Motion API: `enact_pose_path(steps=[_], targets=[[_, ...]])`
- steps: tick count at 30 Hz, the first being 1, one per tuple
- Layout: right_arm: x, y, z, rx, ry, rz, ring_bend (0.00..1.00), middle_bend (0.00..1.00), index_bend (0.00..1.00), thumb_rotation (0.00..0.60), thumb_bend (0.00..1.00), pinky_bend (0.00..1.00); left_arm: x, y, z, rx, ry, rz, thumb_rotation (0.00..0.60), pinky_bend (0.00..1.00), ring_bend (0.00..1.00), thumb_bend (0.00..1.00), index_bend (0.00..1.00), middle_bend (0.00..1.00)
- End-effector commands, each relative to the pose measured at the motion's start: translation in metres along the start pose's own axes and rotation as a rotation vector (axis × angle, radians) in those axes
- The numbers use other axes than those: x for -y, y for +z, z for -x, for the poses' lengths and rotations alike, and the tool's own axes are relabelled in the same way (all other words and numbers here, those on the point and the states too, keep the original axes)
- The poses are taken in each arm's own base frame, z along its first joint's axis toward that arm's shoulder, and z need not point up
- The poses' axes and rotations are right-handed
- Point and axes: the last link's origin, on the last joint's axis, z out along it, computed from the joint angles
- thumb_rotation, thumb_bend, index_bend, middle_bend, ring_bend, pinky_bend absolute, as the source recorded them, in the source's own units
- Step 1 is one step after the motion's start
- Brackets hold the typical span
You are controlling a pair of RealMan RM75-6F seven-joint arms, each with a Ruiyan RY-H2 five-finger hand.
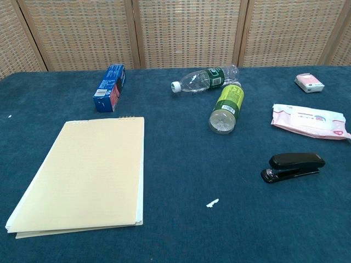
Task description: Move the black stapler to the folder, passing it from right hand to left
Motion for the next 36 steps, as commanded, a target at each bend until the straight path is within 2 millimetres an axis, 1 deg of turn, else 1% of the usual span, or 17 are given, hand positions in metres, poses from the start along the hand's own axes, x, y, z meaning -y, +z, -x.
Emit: enact_pose_path(steps=[1, 7, 11, 13, 14, 16, 18, 19, 21, 24, 28, 30, 32, 36], targets=[[0.000, 0.000, 0.001, 0.002, -0.002, -0.001, 0.00, 0.00, 0.00, 0.600, 0.00, 0.00, 0.000, 0.000, 0.000, 0.000, 0.001, -0.001, 0.600, 0.00, 0.00, 0.00, 0.00, 0.00], [0.004, 0.003, 0.004, 0.025, -0.007, -0.024, 0.00, 0.00, 0.00, 0.600, 0.00, 0.00, 0.000, 0.000, 0.000, 0.004, -0.004, -0.001, 0.600, 0.00, 0.00, 0.00, 0.00, 0.00], [0.017, 0.015, 0.011, 0.073, 0.006, -0.107, 0.00, 0.00, 0.00, 0.600, 0.00, 0.00, 0.002, 0.002, -0.001, 0.003, -0.008, -0.015, 0.600, 0.00, 0.00, 0.00, 0.00, 0.00], [0.027, 0.027, 0.017, 0.115, 0.021, -0.177, 0.00, 0.00, 0.00, 0.600, 0.00, 0.00, 0.003, 0.004, 0.000, 0.006, -0.007, -0.021, 0.600, 0.00, 0.00, 0.00, 0.00, 0.00], [0.036, 0.039, 0.024, 0.151, 0.032, -0.238, 0.00, 0.01, 0.00, 0.600, 0.00, 0.00, 0.004, 0.005, 0.002, 0.010, 0.000, -0.026, 0.600, 0.00, 0.00, 0.00, 0.00, 0.00], [0.053, 0.063, 0.038, 0.208, 0.019, -0.333, 0.02, 0.07, 0.02, 0.600, 0.00, 0.00, 0.004, 0.008, 0.005, 0.019, 0.011, -0.038, 0.600, 0.00, 0.00, 0.00, 0.00, 0.00], [0.065, 0.079, 0.051, 0.245, 0.008, -0.383, 0.10, 0.18, 0.09, 0.600, 0.04, 0.01, 0.004, 0.011, 0.007, 0.023, 0.015, -0.047, 0.600, 0.00, 0.00, 0.00, 0.00, 0.00], [0.067, 0.082, 0.054, 0.250, 0.007, -0.390, 0.12, 0.20, 0.12, 0.600, 0.06, 0.02, 0.004, 0.012, 0.008, 0.024, 0.015, -0.049, 0.600, 0.00, 0.00, 0.00, 0.00, 0.00], [0.075, 0.091, 0.064, 0.271, -0.001, -0.418, 0.18, 0.25, 0.17, 0.600, 0.12, 0.09, 0.005, 0.014, 0.009, 0.028, 0.019, -0.057, 0.600, 0.00, 0.00, 0.00, 0.00, 0.00], [0.087, 0.104, 0.078, 0.292, -0.014, -0.446, 0.22, 0.28, 0.20, 0.600, 0.19, 0.15, 0.007, 0.016, 0.010, 0.033, 0.023, -0.069, 0.600, 0.00, 0.00, 0.00, 0.00, 0.00], [0.097, 0.115, 0.092, 0.319, -0.044, -0.462, 0.25, 0.31, 0.23, 0.600, 0.24, 0.21, 0.009, 0.019, 0.012, 0.040, 0.026, -0.080, 0.600, 0.00, 0.00, 0.00, 0.00, 0.00], [0.102, 0.121, 0.099, 0.327, -0.070, -0.467, 0.28, 0.34, 0.25, 0.600, 0.25, 0.29, 0.010, 0.020, 0.013, 0.045, 0.028, -0.086, 0.600, 0.00, 0.00, 0.00, 0.00, 0.00], [0.106, 0.126, 0.107, 0.336, -0.094, -0.461, 0.29, 0.36, 0.27, 0.600, 0.26, 0.34, 0.012, 0.023, 0.015, 0.051, 0.028, -0.095, 0.600, 0.00, 0.00, 0.00, 0.00, 0.00], [0.105, 0.129, 0.114, 0.345, -0.115, -0.443, 0.33, 0.39, 0.30, 0.600, 0.32, 0.37, 0.014, 0.025, 0.016, 0.056, 0.027, -0.102, 0.600, 0.00, 0.00, 0.00, 0.00, 0.00]])
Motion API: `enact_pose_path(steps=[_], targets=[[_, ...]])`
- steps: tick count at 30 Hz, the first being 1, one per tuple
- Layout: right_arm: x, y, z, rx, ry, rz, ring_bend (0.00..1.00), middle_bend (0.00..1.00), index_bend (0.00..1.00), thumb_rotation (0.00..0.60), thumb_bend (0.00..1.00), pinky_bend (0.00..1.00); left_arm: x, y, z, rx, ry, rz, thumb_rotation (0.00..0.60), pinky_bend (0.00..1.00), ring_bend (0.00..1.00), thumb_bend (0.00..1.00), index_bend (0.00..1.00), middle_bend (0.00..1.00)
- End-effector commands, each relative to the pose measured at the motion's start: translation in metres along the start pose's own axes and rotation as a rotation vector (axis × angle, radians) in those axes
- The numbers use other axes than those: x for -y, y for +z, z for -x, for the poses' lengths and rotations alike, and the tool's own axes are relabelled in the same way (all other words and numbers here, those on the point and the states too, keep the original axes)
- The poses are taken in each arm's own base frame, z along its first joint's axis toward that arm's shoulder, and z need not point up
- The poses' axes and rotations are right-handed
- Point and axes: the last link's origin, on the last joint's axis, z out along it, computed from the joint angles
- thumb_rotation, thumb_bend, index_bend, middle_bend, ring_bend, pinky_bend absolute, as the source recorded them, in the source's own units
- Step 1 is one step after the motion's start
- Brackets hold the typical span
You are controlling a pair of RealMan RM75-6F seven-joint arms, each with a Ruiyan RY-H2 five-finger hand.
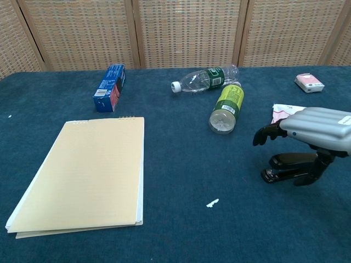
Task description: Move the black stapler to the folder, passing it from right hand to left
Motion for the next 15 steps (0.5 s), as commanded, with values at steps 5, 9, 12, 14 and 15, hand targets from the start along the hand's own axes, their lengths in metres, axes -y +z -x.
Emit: enact_pose_path(steps=[5, 9, 12, 14, 15], targets=[[-0.010, 0.005, 0.010, 0.037, -0.029, 0.033, 0.35, 0.40, 0.32, 0.600, 0.34, 0.38, 0.001, 0.002, 0.001, 0.005, -0.001, -0.002, 0.600, 0.00, 0.00, 0.00, 0.00, 0.00], [-0.017, 0.003, 0.016, 0.048, -0.043, 0.048, 0.37, 0.42, 0.35, 0.600, 0.36, 0.38, 0.001, 0.001, 0.000, 0.002, -0.005, -0.003, 0.600, 0.00, 0.00, 0.00, 0.00, 0.00], [-0.020, 0.001, 0.018, 0.053, -0.037, 0.050, 0.39, 0.44, 0.38, 0.600, 0.38, 0.39, 0.000, 0.001, 0.000, 0.002, -0.005, -0.002, 0.600, 0.00, 0.00, 0.00, 0.00, 0.00], [-0.022, 0.001, 0.020, 0.059, -0.038, 0.049, 0.42, 0.46, 0.39, 0.600, 0.41, 0.40, 0.000, 0.001, 0.000, 0.004, -0.004, 0.000, 0.600, 0.00, 0.00, 0.00, 0.00, 0.00], [-0.023, 0.001, 0.021, 0.060, -0.041, 0.047, 0.44, 0.48, 0.40, 0.600, 0.43, 0.40, -0.001, 0.001, 0.000, 0.005, -0.004, 0.001, 0.600, 0.00, 0.00, 0.00, 0.00, 0.00]])
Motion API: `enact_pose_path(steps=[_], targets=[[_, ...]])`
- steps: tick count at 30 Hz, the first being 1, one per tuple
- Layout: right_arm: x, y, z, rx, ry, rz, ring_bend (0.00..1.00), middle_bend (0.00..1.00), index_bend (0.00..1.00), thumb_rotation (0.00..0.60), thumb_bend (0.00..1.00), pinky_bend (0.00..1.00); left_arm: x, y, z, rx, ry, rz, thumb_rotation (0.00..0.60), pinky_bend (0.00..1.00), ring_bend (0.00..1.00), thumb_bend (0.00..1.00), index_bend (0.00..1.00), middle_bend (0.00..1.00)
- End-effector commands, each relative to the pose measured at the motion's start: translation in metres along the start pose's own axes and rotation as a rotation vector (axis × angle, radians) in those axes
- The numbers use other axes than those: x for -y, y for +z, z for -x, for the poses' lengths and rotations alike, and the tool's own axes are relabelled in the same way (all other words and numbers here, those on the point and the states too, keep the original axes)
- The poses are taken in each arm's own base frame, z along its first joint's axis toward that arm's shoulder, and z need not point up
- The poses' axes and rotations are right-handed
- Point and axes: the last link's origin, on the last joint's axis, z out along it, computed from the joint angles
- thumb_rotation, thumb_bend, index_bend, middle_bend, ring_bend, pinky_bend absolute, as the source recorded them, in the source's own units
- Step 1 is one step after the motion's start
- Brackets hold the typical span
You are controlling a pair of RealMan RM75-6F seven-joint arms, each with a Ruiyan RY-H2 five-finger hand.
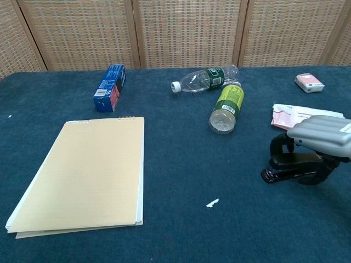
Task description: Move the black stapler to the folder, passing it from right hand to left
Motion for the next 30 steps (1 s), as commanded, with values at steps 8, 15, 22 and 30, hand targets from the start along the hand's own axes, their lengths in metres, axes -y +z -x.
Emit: enact_pose_path(steps=[8, 15, 22, 30], targets=[[-0.002, 0.002, 0.000, -0.047, -0.026, -0.023, 0.63, 0.67, 0.61, 0.600, 0.55, 0.45, -0.001, -0.001, 0.000, 0.003, -0.002, 0.003, 0.600, 0.00, 0.00, 0.00, 0.00, 0.00], [0.016, 0.001, -0.036, -0.120, -0.021, -0.100, 0.63, 0.67, 0.61, 0.600, 0.56, 0.45, -0.001, 0.000, 0.000, 0.007, -0.011, 0.004, 0.600, 0.00, 0.00, 0.00, 0.00, 0.00], [0.058, 0.018, -0.081, -0.166, -0.135, -0.240, 0.63, 0.67, 0.60, 0.600, 0.56, 0.45, 0.002, 0.002, -0.001, 0.014, -0.025, 0.001, 0.600, 0.00, 0.00, 0.00, 0.00, 0.00], [0.114, 0.055, -0.101, -0.218, -0.280, -0.459, 0.64, 0.68, 0.61, 0.600, 0.56, 0.45, 0.007, 0.008, -0.002, 0.022, -0.038, -0.017, 0.600, 0.00, 0.00, 0.00, 0.00, 0.00]])
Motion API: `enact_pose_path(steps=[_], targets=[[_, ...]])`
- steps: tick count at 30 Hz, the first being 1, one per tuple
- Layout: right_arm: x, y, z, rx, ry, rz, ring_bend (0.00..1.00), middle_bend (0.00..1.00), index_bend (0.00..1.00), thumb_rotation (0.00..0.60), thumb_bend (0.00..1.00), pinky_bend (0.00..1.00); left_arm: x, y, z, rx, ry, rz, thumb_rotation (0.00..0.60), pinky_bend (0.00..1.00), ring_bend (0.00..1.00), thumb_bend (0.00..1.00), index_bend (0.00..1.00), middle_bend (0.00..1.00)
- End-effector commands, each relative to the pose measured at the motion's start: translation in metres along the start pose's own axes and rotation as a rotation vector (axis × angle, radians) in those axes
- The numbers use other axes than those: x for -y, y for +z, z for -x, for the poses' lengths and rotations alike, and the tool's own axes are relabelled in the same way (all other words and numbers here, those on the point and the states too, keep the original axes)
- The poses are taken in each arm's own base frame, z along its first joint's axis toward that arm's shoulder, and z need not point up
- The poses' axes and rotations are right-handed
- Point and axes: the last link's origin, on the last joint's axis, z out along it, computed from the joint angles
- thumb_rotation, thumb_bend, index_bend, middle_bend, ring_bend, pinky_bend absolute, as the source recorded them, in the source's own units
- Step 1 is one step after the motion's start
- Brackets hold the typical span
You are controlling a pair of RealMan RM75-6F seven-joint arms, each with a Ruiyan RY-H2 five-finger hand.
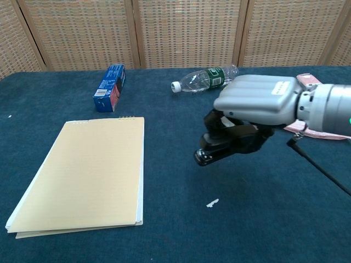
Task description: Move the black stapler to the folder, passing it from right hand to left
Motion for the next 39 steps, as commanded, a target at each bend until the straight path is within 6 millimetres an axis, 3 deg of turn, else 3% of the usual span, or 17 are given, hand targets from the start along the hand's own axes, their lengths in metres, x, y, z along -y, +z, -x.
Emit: enact_pose_path(steps=[1, 8, 13, 23, 32, 34, 35, 37, 38, 39], targets=[[0.015, 0.027, -0.005, -0.017, -0.048, -0.096, 0.64, 0.68, 0.61, 0.600, 0.56, 0.45, 0.003, 0.002, 0.000, 0.003, -0.005, -0.011, 0.600, 0.00, 0.00, 0.00, 0.00, 0.00], [0.030, 0.067, -0.004, 0.010, -0.099, -0.203, 0.65, 0.68, 0.61, 0.600, 0.56, 0.45, 0.010, 0.009, -0.001, 0.011, -0.018, -0.036, 0.600, 0.00, 0.00, 0.00, 0.00, 0.00], [0.042, 0.083, 0.004, 0.059, -0.178, -0.293, 0.64, 0.68, 0.62, 0.600, 0.56, 0.45, 0.016, 0.015, -0.001, 0.016, -0.021, -0.064, 0.600, 0.00, 0.00, 0.00, 0.00, 0.00], [0.049, 0.095, 0.010, 0.071, -0.195, -0.347, 0.64, 0.67, 0.61, 0.600, 0.58, 0.45, 0.022, 0.020, 0.003, 0.033, -0.015, -0.090, 0.600, 0.00, 0.00, 0.00, 0.00, 0.00], [0.035, 0.092, 0.021, 0.082, -0.324, -0.406, 0.60, 0.63, 0.60, 0.600, 0.58, 0.45, 0.020, 0.021, 0.006, 0.037, -0.004, -0.091, 0.600, 0.00, 0.00, 0.00, 0.00, 0.00], [0.034, 0.091, 0.021, 0.072, -0.328, -0.408, 0.57, 0.59, 0.56, 0.600, 0.52, 0.45, 0.020, 0.021, 0.006, 0.039, -0.002, -0.089, 0.600, 0.00, 0.00, 0.00, 0.00, 0.00], [0.032, 0.092, 0.020, 0.057, -0.342, -0.408, 0.53, 0.53, 0.50, 0.600, 0.42, 0.45, 0.019, 0.021, 0.007, 0.039, -0.001, -0.088, 0.600, 0.00, 0.00, 0.00, 0.00, 0.00], [0.030, 0.093, 0.019, 0.024, -0.380, -0.406, 0.42, 0.35, 0.30, 0.600, 0.18, 0.42, 0.019, 0.020, 0.007, 0.040, 0.000, -0.088, 0.600, 0.00, 0.00, 0.00, 0.00, 0.00], [0.027, 0.094, 0.018, 0.005, -0.409, -0.401, 0.32, 0.22, 0.16, 0.600, 0.07, 0.34, 0.019, 0.021, 0.007, 0.040, 0.000, -0.088, 0.600, 0.00, 0.00, 0.00, 0.00, 0.00], [0.025, 0.094, 0.017, -0.008, -0.413, -0.390, 0.25, 0.13, 0.08, 0.600, 0.03, 0.29, 0.019, 0.021, 0.007, 0.039, -0.001, -0.089, 0.600, 0.00, 0.00, 0.00, 0.00, 0.00]])
